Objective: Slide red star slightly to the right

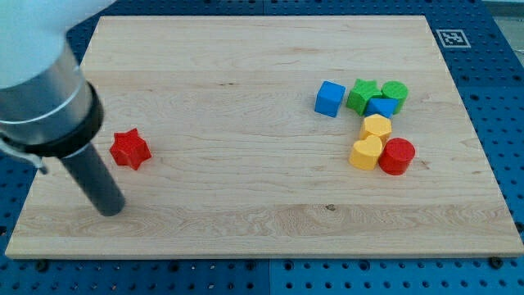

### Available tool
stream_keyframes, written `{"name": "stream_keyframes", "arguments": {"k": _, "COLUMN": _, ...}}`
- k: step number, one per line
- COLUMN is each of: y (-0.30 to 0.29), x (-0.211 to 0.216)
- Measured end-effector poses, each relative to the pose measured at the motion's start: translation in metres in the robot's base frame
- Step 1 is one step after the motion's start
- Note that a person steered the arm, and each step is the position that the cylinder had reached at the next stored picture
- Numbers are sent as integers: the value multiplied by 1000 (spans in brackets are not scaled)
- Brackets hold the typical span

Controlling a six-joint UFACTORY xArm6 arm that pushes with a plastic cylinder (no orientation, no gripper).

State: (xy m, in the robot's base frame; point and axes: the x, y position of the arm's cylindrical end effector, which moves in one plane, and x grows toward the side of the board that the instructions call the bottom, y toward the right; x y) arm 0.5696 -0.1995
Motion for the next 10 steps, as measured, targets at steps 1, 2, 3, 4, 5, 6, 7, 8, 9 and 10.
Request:
{"name": "stream_keyframes", "arguments": {"k": 1, "y": -30, "x": -18}}
{"name": "stream_keyframes", "arguments": {"k": 2, "y": -42, "x": -67}}
{"name": "stream_keyframes", "arguments": {"k": 3, "y": -40, "x": -74}}
{"name": "stream_keyframes", "arguments": {"k": 4, "y": -5, "x": -74}}
{"name": "stream_keyframes", "arguments": {"k": 5, "y": 32, "x": -74}}
{"name": "stream_keyframes", "arguments": {"k": 6, "y": 43, "x": -80}}
{"name": "stream_keyframes", "arguments": {"k": 7, "y": 43, "x": -97}}
{"name": "stream_keyframes", "arguments": {"k": 8, "y": 54, "x": -76}}
{"name": "stream_keyframes", "arguments": {"k": 9, "y": 70, "x": -68}}
{"name": "stream_keyframes", "arguments": {"k": 10, "y": 71, "x": -82}}
